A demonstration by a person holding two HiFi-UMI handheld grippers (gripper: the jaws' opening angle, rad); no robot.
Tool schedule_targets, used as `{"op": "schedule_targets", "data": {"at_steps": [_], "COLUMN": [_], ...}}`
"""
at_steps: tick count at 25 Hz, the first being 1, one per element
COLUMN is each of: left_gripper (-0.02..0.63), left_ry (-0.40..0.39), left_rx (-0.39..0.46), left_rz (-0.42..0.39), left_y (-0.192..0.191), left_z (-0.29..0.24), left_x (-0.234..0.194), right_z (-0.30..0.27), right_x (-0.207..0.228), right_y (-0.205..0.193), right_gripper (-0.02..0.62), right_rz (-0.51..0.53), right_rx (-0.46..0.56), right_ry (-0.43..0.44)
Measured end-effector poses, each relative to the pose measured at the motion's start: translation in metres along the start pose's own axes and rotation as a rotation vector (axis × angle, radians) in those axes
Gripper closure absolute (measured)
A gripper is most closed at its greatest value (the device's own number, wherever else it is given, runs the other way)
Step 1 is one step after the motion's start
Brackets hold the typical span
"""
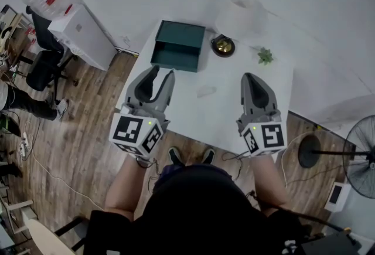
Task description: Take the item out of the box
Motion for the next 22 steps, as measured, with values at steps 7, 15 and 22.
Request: {"op": "schedule_targets", "data": {"at_steps": [7, 15, 22], "left_gripper": [0.457, 0.457, 0.457], "left_ry": [-0.001, -0.006, -0.012], "left_rx": [-0.012, -0.017, -0.018], "left_rz": [0.007, 0.008, 0.008], "left_y": [-0.0037, -0.0070, -0.0071], "left_z": [0.0000, -0.0025, -0.0031], "left_x": [0.0015, 0.0018, -0.0032], "right_z": [0.0016, 0.0020, -0.0007], "right_x": [-0.0004, 0.0010, -0.0022], "right_y": [-0.0006, -0.0029, -0.0016], "right_gripper": [0.591, 0.591, 0.591], "right_rz": [-0.002, -0.007, -0.008], "right_rx": [-0.001, -0.010, -0.008], "right_ry": [0.003, -0.002, -0.010]}}
Point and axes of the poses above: the fingertips, and each gripper's own axes: z backward along the fingers, x to its right, y out of its top, the point moved 10 cm from there along z, backward along the fingers, and after that the axes turned 11 degrees about -x, right-handed, at the moved point
